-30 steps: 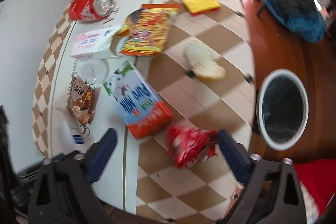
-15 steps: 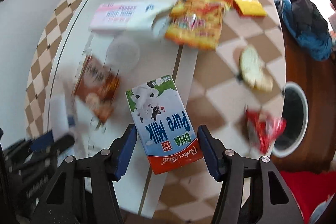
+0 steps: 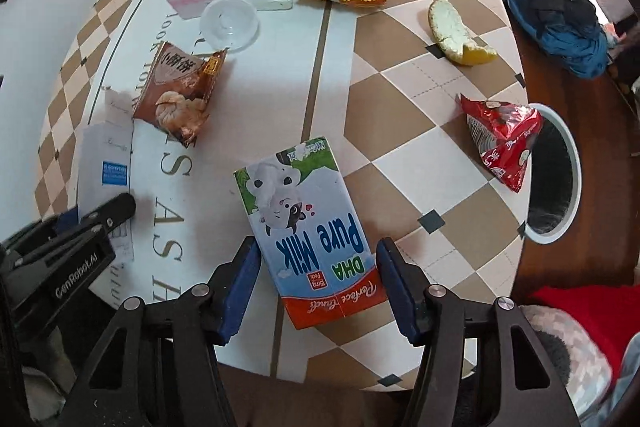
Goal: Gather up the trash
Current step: 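Lift both cartons and carry them toward the white trash bin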
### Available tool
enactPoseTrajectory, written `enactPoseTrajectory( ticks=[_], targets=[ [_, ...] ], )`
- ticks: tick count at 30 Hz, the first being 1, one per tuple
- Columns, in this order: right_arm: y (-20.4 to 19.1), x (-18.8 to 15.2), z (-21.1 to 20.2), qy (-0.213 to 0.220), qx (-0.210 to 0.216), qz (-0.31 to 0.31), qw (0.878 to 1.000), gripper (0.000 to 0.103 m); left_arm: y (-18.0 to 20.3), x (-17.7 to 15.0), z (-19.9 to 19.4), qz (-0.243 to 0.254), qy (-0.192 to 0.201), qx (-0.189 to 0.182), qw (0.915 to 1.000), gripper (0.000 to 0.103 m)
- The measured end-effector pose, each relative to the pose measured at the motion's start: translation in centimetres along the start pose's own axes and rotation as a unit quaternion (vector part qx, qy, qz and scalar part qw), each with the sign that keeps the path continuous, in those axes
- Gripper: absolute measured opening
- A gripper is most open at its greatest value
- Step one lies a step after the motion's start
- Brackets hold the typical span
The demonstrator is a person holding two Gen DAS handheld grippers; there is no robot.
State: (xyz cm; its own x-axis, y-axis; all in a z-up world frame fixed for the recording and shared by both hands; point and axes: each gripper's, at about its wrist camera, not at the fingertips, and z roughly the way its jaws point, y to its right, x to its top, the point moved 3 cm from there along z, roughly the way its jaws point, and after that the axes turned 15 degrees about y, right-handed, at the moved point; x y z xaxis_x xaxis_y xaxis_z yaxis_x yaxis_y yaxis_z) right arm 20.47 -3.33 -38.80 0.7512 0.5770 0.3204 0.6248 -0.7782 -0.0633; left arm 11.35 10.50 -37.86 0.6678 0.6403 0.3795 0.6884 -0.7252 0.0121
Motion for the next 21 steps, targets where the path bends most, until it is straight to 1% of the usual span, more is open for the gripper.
enactPoseTrajectory(
  ticks=[1,7,9,12,15,18,21],
  targets=[
    [0.9,0.1,0.3,0.001,0.004,0.005,1.0,0.062,0.0,-0.1,0.0,0.0,0.0,-0.001,1.0,0.031],
    [1.5,0.3,1.9,-0.006,0.016,0.025,1.0,0.063,1.1,-0.5,-0.4,0.008,0.009,0.004,0.9999,0.03],
    [1.2,0.1,1.9,0.001,0.013,0.016,1.0,0.061,1.5,-0.4,-0.8,0.008,0.016,0.007,0.9998,0.03],
    [1.1,-0.5,1.5,0.008,0.022,0.014,1.0,0.06,1.5,-1.0,-2.6,0.007,0.034,0.009,0.9994,0.03],
    [1.8,-1.4,0.0,0.025,0.033,0.021,0.999,0.059,1.8,-1.4,-5.0,0.017,0.058,0.015,0.9981,0.03],
    [3.6,-1.7,-2.9,0.058,0.045,0.031,0.997,0.059,2.5,-1.8,-8.0,0.028,0.081,0.01,0.9963,0.03],
    [5.7,-1.6,-6.5,0.094,0.052,0.047,0.993,0.059,3.7,-1.7,-11.6,0.049,0.111,0.002,0.9925,0.03]
  ],
)
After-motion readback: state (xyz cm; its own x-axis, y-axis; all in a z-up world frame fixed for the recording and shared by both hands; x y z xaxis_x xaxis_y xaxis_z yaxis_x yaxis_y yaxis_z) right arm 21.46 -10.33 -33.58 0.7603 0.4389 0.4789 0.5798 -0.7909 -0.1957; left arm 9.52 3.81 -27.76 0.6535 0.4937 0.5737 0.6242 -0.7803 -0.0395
